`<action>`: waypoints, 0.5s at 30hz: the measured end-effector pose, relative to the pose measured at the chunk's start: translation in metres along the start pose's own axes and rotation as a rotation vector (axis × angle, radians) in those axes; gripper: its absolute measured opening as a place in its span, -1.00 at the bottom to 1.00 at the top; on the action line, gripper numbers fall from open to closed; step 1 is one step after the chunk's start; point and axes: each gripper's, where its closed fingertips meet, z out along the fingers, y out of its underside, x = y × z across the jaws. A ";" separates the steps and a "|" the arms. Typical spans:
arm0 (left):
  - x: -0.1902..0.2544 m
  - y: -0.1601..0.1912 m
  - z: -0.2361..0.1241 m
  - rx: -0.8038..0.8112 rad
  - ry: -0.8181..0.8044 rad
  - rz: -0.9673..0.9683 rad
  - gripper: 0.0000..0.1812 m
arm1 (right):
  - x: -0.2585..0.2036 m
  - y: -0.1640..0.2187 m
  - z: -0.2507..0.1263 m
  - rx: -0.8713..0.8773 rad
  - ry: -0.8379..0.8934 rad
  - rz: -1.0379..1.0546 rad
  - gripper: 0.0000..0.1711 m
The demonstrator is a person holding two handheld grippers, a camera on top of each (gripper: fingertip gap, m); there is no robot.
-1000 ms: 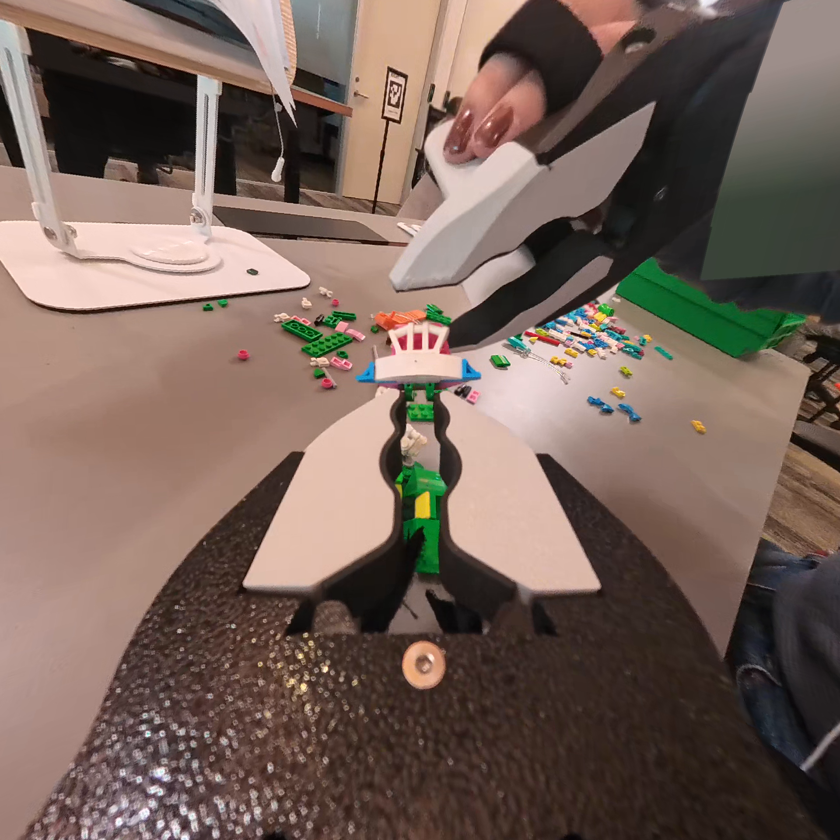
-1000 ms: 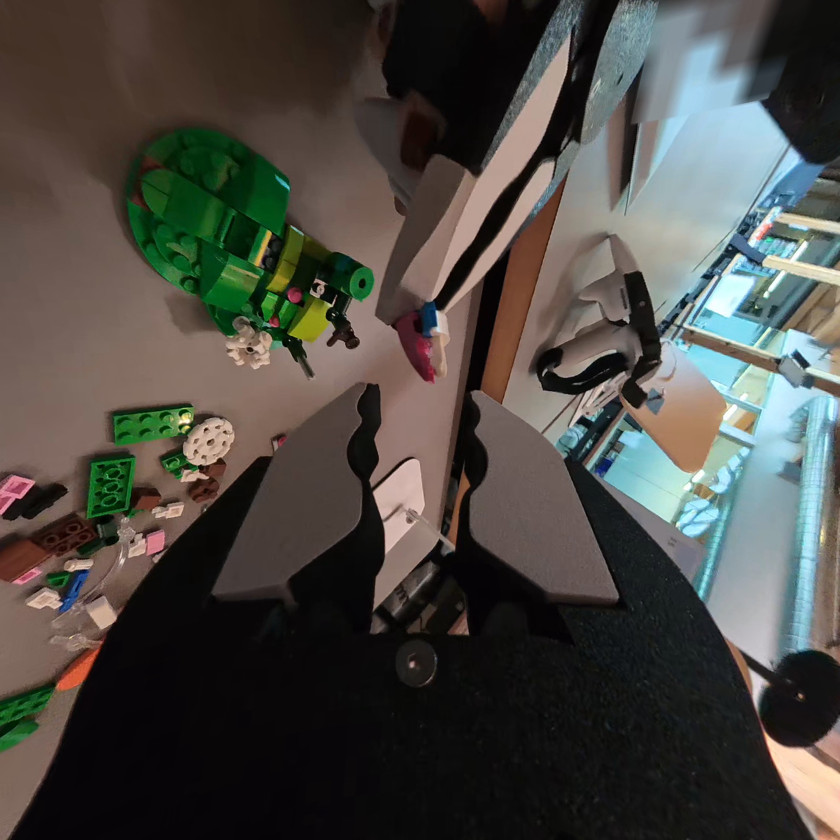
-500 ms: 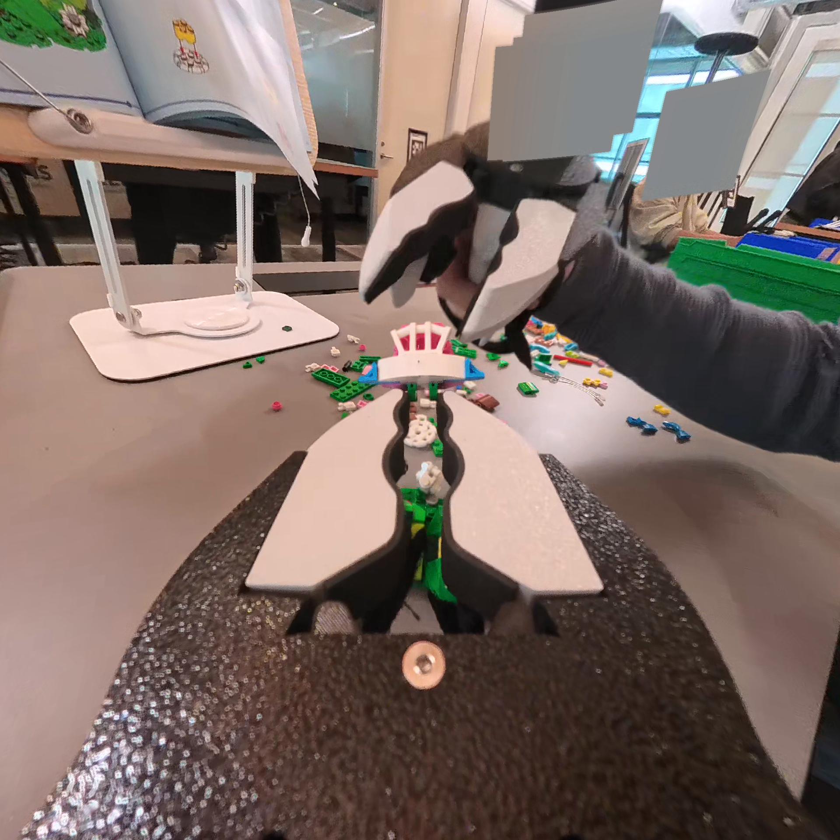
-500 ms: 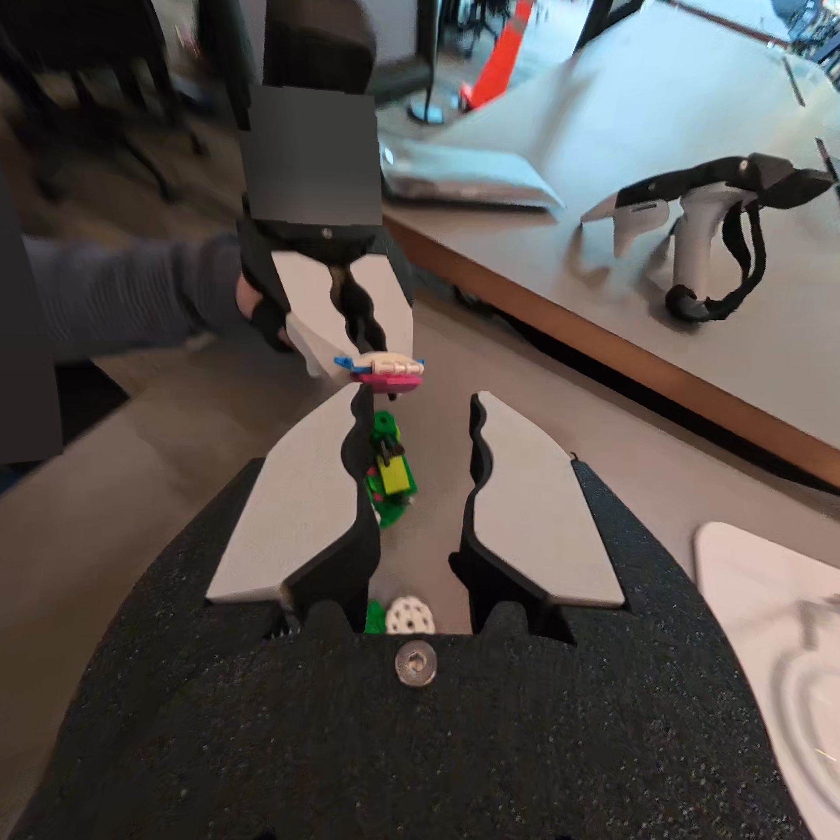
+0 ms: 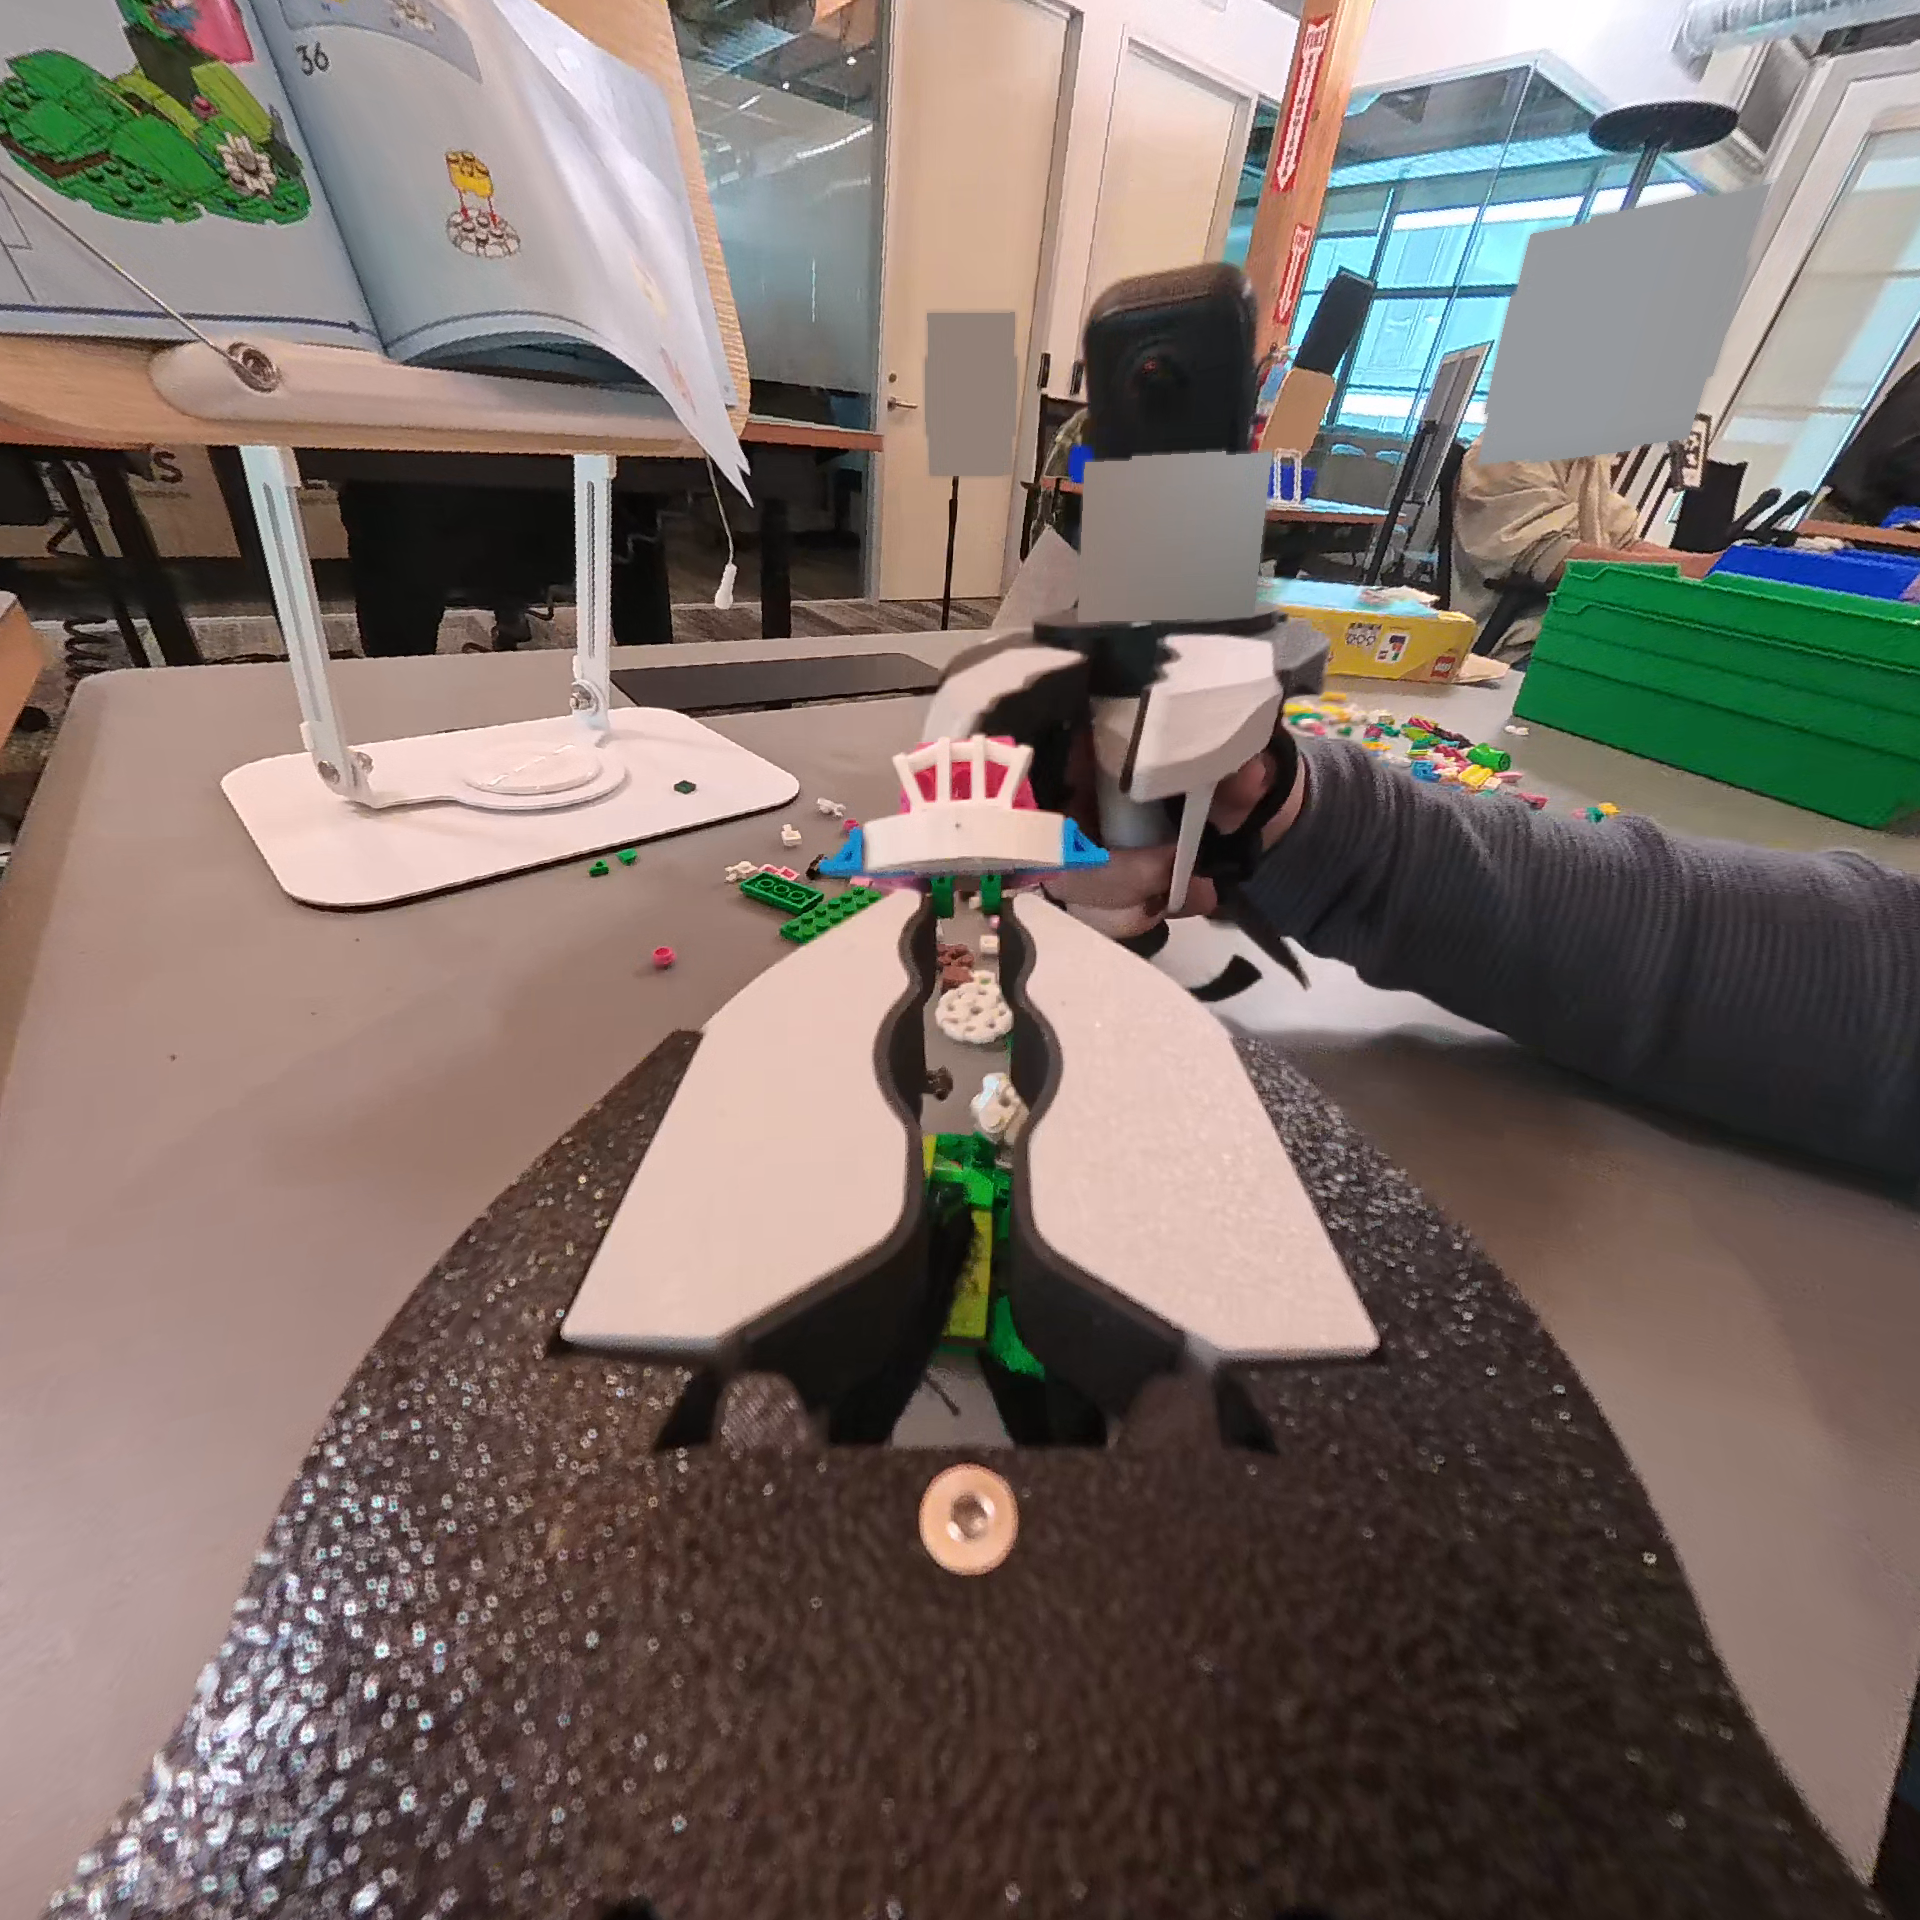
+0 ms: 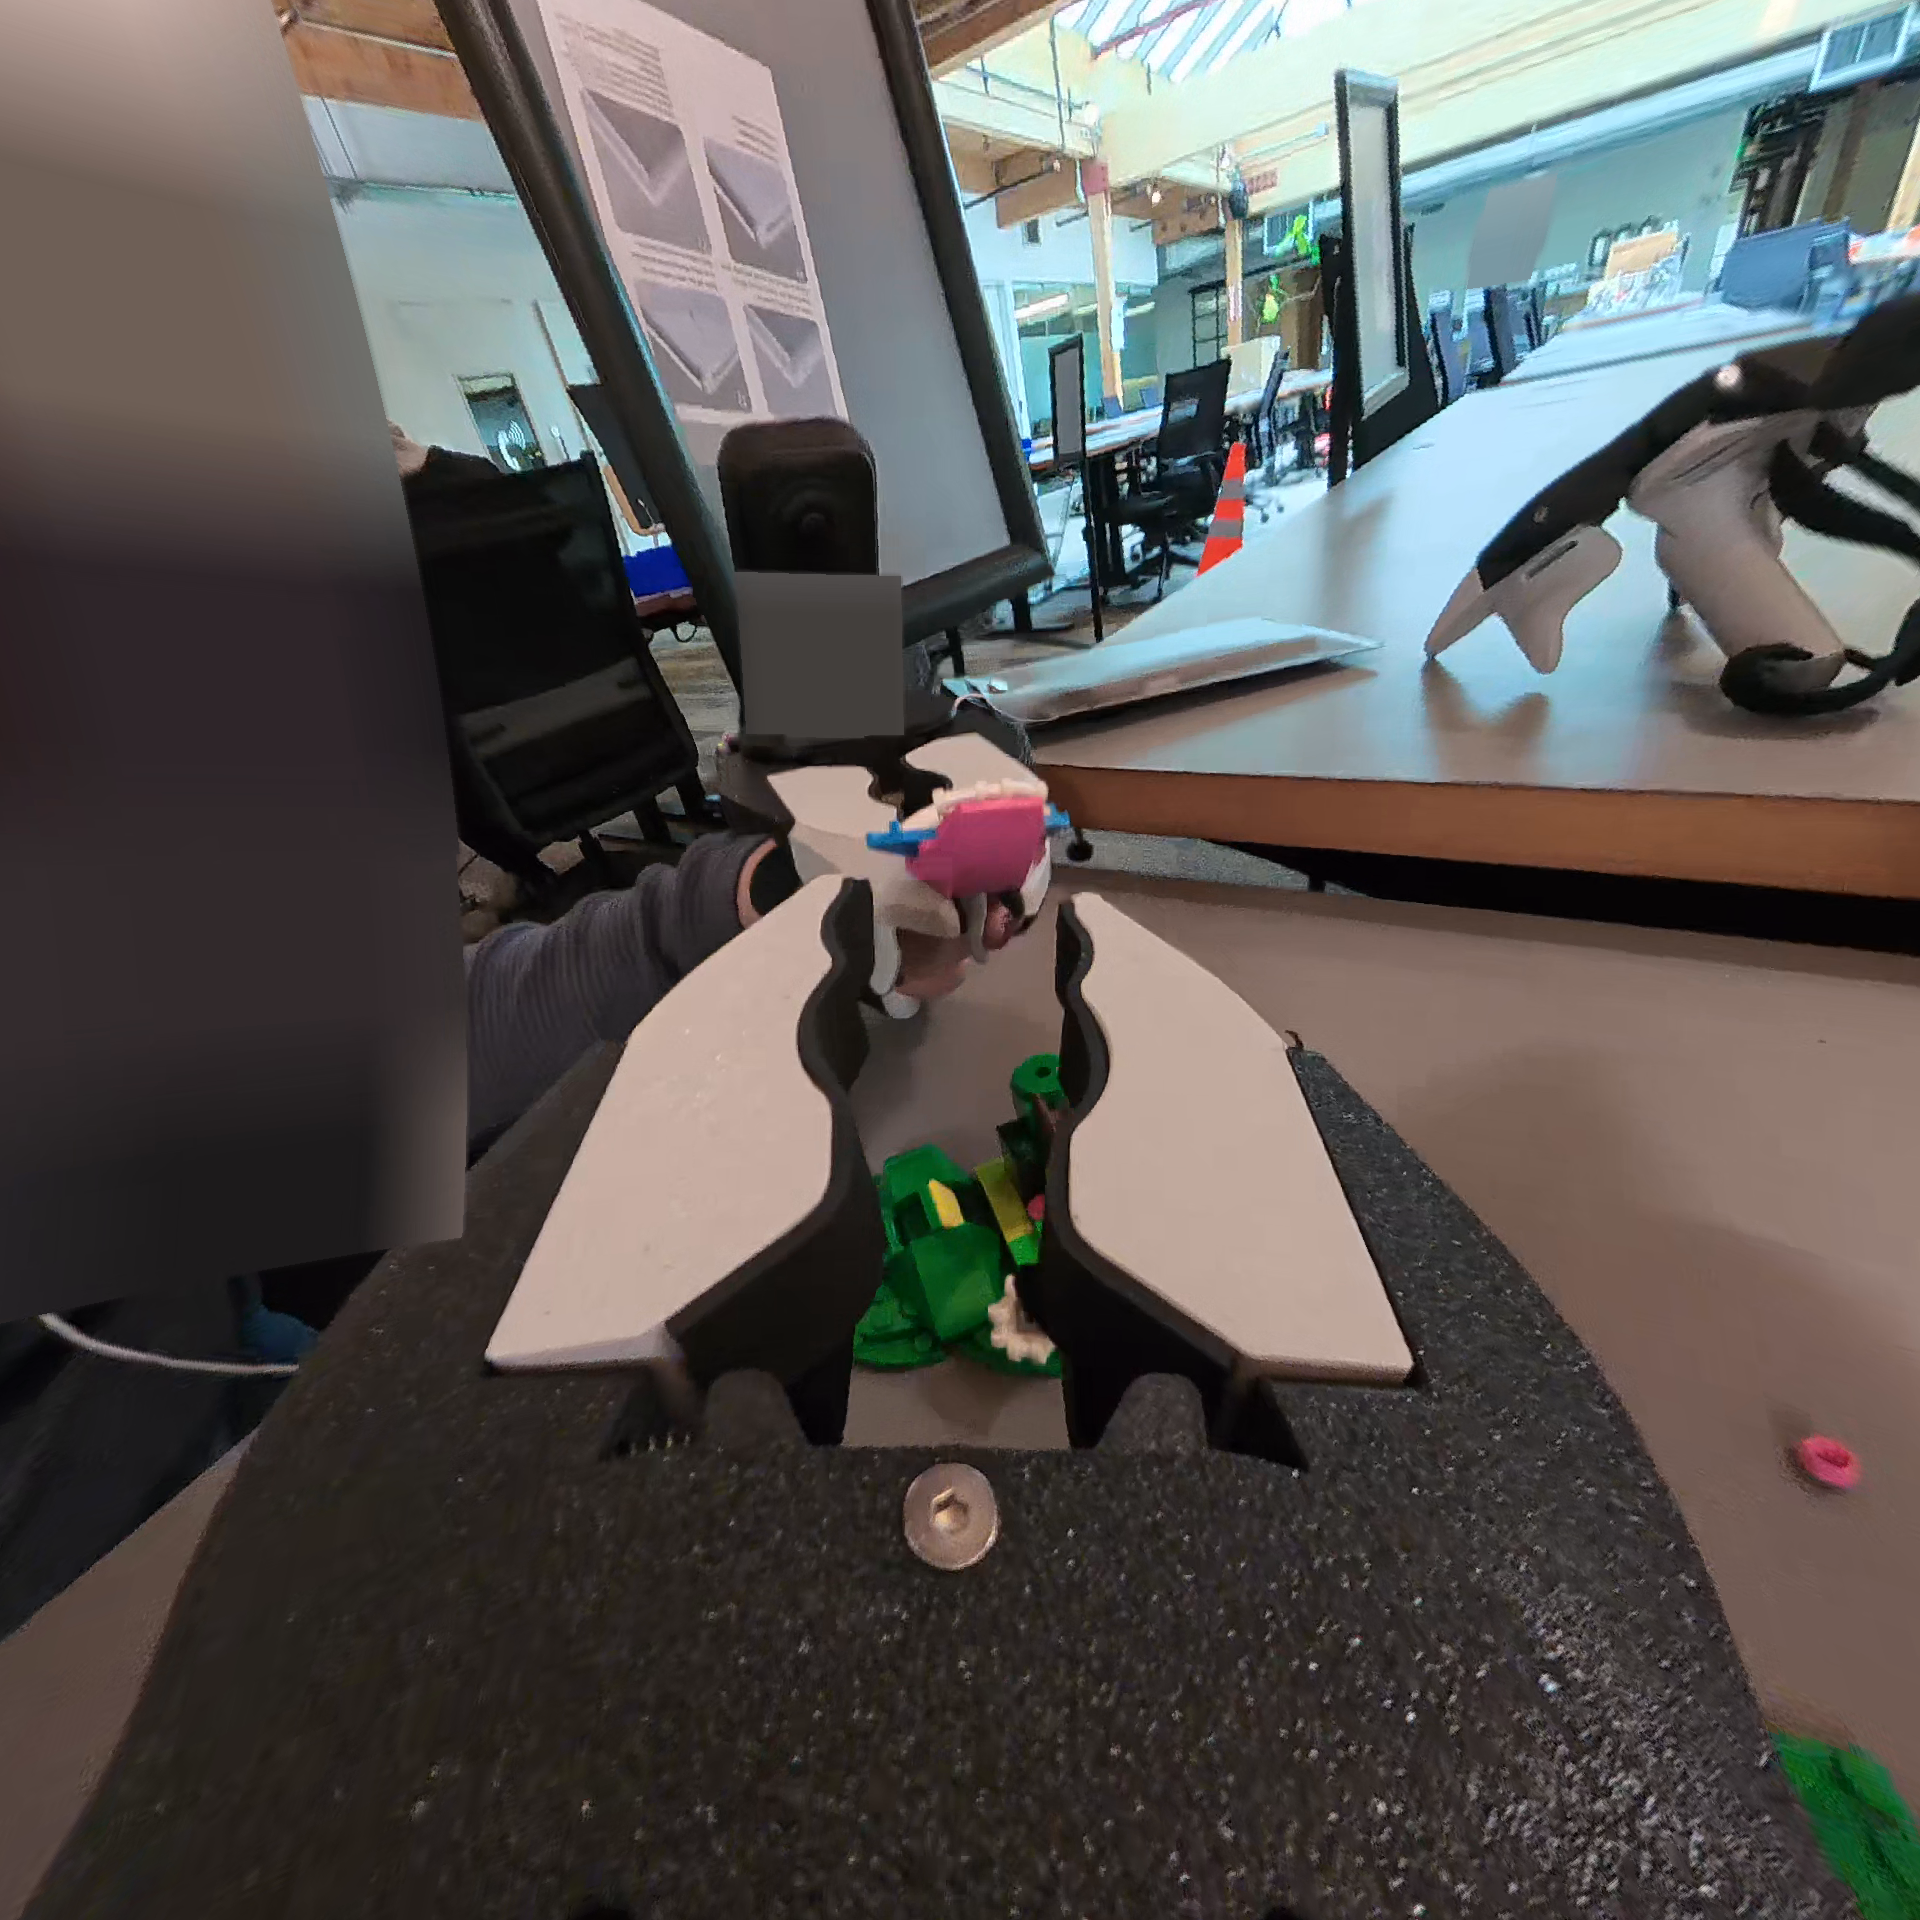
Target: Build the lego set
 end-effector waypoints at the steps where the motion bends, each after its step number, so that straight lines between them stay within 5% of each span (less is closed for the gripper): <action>1: 0.000 0.000 0.000 0.000 -0.002 -0.001 -0.88 | 0.000 0.003 0.000 -0.011 -0.004 0.012 -0.61; 15: 0.007 0.003 0.003 -0.019 0.033 0.041 -0.88 | -0.010 0.000 0.006 -0.068 -0.017 -0.045 -0.60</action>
